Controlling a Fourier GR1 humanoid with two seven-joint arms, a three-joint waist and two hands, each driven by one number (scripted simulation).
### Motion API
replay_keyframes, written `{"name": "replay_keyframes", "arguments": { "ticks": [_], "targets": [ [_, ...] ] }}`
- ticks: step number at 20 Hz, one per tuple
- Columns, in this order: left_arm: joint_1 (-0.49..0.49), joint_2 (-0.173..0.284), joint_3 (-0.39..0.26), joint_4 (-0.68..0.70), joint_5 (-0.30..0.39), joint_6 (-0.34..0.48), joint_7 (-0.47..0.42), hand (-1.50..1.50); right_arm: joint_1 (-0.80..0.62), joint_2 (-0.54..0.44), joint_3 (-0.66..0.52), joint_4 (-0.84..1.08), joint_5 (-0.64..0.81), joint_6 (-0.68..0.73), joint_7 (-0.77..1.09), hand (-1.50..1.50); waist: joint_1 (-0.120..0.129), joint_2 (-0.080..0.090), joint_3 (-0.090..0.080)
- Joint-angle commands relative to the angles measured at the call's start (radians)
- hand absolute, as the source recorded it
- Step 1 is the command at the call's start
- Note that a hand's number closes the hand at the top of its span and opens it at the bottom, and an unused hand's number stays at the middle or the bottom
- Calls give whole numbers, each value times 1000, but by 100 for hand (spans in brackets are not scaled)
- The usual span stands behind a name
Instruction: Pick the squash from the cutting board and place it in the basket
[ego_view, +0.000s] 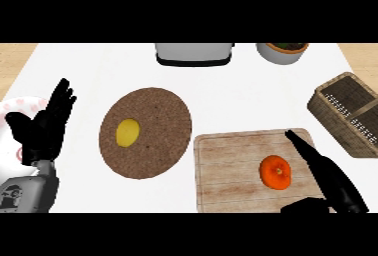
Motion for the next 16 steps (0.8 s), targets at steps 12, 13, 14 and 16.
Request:
{"name": "replay_keyframes", "arguments": {
  "ticks": [12, 13, 14, 16],
  "targets": [
    [-9, -37, 22, 15, -36, -31, -4, 0, -119, 75, -12, 215, 119, -36, -65, -150, 1, 1, 0],
    [2, -53, 13, -9, -69, 6, -9, 0, -129, 63, -35, 196, 103, -3, -43, -150, 1, 0, 0],
    [-34, 4, 58, -21, -9, -54, 51, 0, -119, 67, -20, 288, 137, -68, -119, -150, 2, 1, 0],
    [29, -14, 64, -41, 0, -77, 15, 0, -96, 87, -15, 204, 139, -35, -60, -150, 1, 0, 0]
  ]
}}
